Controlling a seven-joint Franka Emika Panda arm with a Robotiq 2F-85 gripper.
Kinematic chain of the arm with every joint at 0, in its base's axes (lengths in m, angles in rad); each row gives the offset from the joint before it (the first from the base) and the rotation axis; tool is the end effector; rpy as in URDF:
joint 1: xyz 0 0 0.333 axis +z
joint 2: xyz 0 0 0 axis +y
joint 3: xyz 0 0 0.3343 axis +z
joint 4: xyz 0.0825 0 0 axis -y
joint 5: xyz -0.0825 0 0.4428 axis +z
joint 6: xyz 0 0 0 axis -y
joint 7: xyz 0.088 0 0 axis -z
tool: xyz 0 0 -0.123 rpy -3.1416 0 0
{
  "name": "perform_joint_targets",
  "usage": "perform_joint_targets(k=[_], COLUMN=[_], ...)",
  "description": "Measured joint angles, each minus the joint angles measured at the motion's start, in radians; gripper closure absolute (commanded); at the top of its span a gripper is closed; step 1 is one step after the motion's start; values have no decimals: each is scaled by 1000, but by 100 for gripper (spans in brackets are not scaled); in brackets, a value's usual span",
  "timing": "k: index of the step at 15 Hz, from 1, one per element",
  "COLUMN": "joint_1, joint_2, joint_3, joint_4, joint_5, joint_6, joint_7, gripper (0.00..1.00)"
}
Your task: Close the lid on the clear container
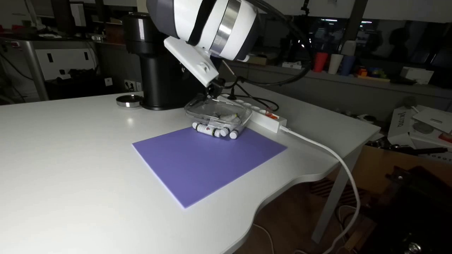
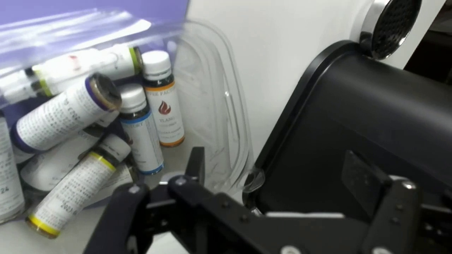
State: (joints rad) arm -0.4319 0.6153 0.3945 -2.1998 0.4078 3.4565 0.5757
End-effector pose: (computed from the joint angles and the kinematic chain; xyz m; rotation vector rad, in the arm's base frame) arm 0.6189 -0.0689 0.1334 -2.2251 1.5008 -0.7584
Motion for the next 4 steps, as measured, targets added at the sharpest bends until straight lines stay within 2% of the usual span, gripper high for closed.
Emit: perform_joint_targets(k=[4], joint_1=[-106], joint_2=[29], joint_3=[126], joint_4=[-36], joint_5=[-50], joint_6=[0], joint_7=[0], gripper=[0])
